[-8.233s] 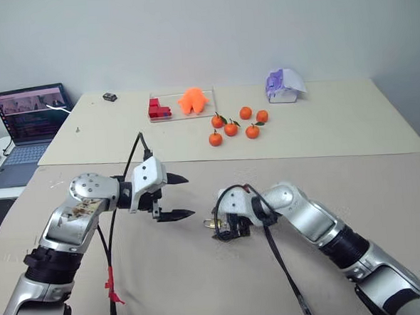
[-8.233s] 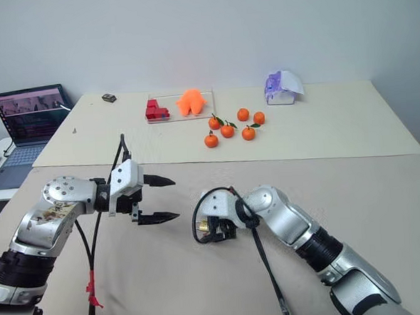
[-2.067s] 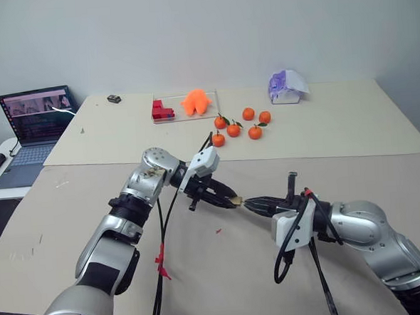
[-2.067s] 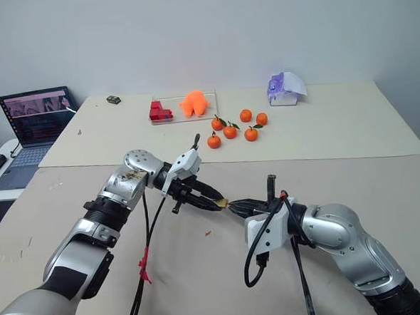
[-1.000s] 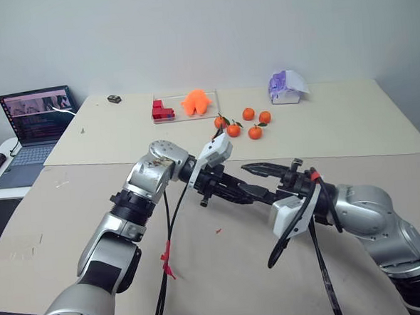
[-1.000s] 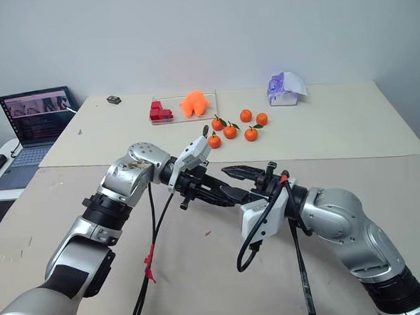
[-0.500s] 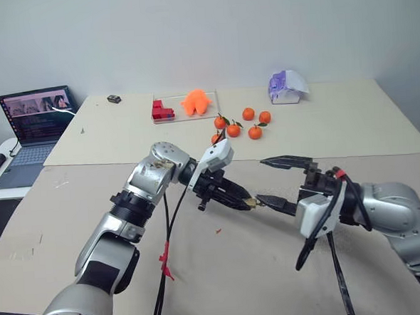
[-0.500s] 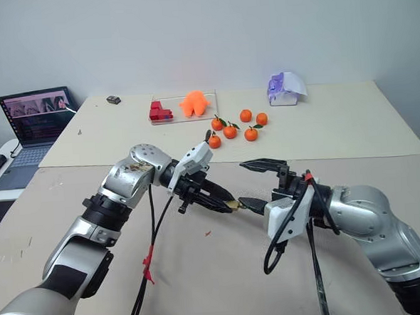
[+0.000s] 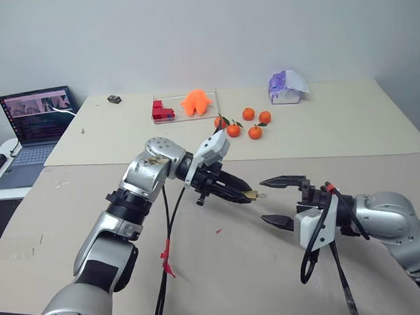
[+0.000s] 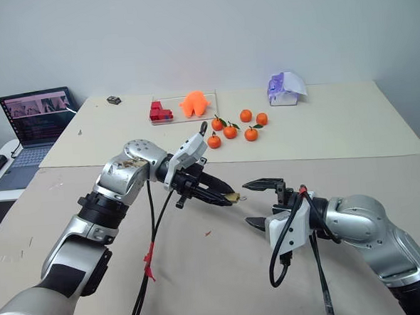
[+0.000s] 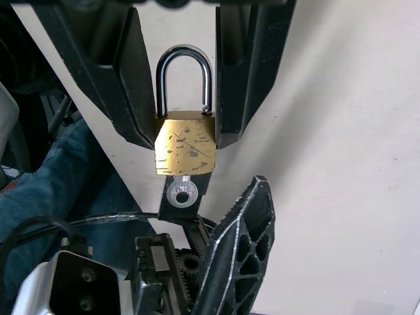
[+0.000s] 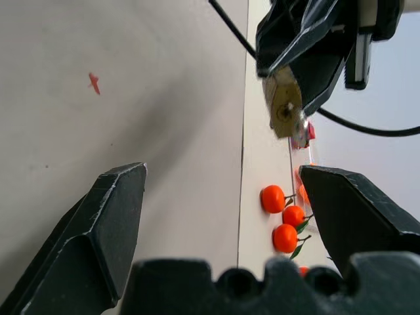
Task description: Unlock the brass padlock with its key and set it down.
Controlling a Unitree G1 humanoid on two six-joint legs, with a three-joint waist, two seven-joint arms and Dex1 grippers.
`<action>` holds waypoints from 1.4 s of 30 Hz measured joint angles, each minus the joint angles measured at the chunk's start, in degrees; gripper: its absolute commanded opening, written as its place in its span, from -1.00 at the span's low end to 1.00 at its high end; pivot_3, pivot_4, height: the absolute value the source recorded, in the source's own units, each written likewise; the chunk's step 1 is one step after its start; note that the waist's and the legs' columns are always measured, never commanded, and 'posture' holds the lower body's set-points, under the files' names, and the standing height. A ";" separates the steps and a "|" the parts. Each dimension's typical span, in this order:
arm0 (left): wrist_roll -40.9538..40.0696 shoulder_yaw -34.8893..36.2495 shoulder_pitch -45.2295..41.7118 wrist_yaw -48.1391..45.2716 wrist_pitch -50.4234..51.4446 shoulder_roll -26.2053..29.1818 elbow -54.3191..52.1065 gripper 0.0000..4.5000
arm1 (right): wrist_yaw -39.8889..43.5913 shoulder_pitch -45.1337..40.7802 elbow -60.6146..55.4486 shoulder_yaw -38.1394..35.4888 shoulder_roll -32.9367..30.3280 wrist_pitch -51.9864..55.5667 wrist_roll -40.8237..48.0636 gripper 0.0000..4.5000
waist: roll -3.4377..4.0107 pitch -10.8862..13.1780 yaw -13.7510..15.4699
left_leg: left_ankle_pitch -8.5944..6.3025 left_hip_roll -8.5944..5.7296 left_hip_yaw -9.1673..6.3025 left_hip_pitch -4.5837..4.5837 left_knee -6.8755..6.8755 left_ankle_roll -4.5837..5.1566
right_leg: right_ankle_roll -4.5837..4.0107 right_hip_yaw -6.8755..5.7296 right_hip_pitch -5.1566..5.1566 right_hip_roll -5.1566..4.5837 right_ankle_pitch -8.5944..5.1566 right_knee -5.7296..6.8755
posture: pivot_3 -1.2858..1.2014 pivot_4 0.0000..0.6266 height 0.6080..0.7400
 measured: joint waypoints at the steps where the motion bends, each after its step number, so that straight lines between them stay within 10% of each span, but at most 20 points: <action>1: 0.00 0.00 0.00 0.00 0.00 0.00 0.00 -0.64 | 0.07 -0.11 -0.56 0.00 0.11 0.29 0.02 0.96 | 0.00 0.00 0.01 | 0.00 0.00 0.00 0.00 0.00 0.00 | 0.00 0.00 0.00 0.00 0.00 0.00 | 0.03 -0.52 0.76; 42: 0.07 -0.06 -0.06 0.40 -2.37 -0.49 1.98 -0.64 | 1.42 -4.49 -4.66 0.85 3.72 5.29 3.68 0.96 | 0.00 0.00 0.12 | 0.00 0.00 -0.02 -0.02 0.02 0.00 | -0.08 -0.01 0.01 0.00 0.05 0.00 | 0.03 -0.52 0.76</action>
